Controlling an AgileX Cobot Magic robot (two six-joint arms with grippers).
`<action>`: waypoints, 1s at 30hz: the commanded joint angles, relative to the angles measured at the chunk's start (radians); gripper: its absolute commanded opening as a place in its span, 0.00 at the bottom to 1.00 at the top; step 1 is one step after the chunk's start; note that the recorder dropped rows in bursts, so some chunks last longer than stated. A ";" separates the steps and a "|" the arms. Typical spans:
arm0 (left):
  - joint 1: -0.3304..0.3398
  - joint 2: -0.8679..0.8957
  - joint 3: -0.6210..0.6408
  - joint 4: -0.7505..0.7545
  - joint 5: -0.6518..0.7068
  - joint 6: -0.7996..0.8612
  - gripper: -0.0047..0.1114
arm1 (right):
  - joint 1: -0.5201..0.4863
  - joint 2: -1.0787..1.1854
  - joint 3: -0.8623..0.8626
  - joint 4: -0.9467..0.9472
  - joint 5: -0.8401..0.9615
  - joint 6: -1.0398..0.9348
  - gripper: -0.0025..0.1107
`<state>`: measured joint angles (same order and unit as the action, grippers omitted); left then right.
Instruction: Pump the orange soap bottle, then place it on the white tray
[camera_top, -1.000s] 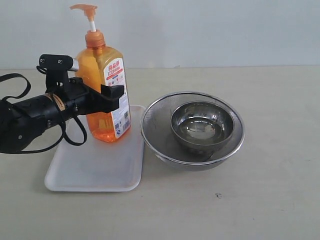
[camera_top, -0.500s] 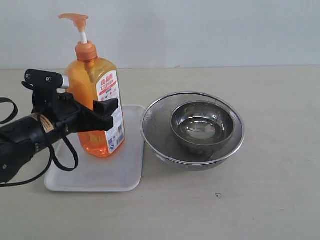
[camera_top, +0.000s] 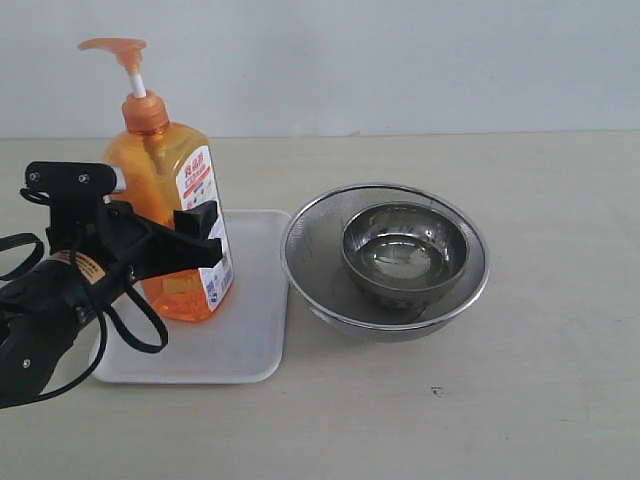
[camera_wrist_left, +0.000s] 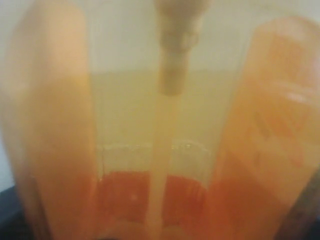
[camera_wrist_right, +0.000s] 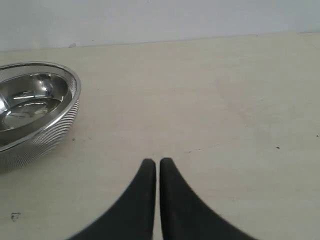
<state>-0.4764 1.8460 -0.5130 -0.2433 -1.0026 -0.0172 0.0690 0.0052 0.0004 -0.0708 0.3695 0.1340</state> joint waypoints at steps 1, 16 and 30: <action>-0.006 -0.023 0.000 -0.015 -0.040 -0.023 0.08 | 0.000 -0.005 0.000 -0.007 -0.014 -0.002 0.02; -0.006 -0.023 0.000 0.101 0.016 -0.023 0.08 | 0.000 -0.005 0.000 -0.007 -0.014 -0.002 0.02; -0.006 -0.023 0.000 0.105 0.030 -0.020 0.08 | 0.000 -0.005 0.000 -0.007 -0.014 0.000 0.02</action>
<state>-0.4780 1.8349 -0.5130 -0.1379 -0.9693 -0.0239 0.0690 0.0052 0.0004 -0.0708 0.3695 0.1340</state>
